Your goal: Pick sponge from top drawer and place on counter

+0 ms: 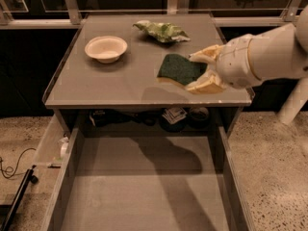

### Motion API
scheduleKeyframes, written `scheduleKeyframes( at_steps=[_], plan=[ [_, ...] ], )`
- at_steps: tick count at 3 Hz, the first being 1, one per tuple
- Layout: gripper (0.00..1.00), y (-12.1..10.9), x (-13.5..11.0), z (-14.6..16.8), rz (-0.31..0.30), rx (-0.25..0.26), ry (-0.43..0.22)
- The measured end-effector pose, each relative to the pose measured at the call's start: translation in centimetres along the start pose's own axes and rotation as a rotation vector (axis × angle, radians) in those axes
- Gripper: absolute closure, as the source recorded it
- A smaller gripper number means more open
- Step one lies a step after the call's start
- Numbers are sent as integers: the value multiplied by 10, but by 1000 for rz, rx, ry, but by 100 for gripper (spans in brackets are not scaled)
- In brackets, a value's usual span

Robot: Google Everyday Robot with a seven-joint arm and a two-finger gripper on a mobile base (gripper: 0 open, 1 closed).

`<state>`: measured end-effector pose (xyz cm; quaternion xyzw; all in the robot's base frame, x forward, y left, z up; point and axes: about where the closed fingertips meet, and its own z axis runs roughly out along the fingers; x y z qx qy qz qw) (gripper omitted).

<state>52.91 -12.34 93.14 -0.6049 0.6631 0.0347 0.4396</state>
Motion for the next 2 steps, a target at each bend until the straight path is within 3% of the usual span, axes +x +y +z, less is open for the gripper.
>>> scheduleKeyframes(
  at_steps=[1, 2],
  plan=[
    [100, -49, 2, 19, 21, 0, -5],
    [100, -74, 7, 38, 55, -19, -34]
  ],
)
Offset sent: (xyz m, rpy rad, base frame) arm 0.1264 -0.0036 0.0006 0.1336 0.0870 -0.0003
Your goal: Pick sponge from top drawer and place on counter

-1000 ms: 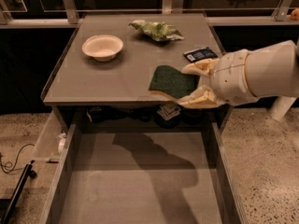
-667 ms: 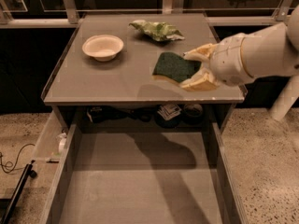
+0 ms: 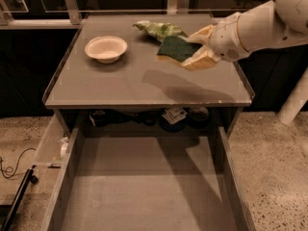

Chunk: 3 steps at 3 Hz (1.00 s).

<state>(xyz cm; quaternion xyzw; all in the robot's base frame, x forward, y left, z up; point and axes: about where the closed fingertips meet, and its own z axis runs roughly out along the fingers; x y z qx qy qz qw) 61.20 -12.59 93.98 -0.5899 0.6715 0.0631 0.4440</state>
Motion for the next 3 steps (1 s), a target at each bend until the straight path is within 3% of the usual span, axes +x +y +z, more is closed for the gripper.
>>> scheduleKeyframes(
  at_steps=[2, 3],
  plan=[
    [100, -17, 15, 54, 136, -32, -67],
    [100, -27, 25, 71, 205, -6, -67]
  ],
)
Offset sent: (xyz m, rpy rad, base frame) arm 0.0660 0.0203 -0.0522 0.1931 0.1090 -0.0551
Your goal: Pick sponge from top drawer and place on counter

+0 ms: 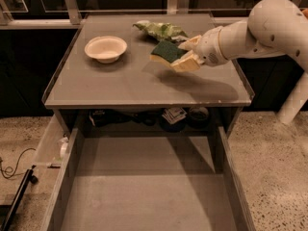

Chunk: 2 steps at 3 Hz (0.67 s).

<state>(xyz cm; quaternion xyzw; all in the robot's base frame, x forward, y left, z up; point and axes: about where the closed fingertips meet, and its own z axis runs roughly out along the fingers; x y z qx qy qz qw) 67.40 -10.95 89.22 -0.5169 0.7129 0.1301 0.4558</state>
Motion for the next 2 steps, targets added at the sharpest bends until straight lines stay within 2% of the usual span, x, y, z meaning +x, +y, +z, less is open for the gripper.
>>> scheduleKeyframes(
  at_steps=[1, 2],
  plan=[
    [100, -9, 13, 12, 93, 36, 33],
    [100, -7, 19, 23, 148, 23, 47]
  ],
)
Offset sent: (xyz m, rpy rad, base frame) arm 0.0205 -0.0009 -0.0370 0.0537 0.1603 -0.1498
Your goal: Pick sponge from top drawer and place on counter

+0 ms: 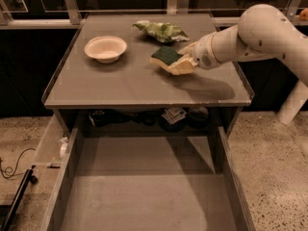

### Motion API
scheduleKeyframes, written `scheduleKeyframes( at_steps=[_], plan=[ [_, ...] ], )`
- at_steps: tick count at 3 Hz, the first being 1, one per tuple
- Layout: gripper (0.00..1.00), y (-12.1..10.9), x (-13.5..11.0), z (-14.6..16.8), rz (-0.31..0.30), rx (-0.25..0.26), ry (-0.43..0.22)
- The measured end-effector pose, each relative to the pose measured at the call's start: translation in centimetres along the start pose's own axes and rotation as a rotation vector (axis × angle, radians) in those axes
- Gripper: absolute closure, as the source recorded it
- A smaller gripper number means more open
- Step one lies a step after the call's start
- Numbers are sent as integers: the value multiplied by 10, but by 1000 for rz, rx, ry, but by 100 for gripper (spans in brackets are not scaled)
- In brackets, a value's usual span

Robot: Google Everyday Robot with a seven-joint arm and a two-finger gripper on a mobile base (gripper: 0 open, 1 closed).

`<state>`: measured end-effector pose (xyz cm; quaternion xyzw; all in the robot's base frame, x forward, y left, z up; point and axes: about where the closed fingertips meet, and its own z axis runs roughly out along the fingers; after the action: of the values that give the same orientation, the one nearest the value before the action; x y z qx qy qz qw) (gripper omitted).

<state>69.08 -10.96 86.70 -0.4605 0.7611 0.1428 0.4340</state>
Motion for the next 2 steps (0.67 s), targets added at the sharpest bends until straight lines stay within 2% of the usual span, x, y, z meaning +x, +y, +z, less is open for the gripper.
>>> scheduleKeyframes(
  at_steps=[1, 2],
  plan=[
    [100, 9, 2, 13, 7, -66, 6],
    [84, 12, 3, 14, 7, -78, 9]
  ],
)
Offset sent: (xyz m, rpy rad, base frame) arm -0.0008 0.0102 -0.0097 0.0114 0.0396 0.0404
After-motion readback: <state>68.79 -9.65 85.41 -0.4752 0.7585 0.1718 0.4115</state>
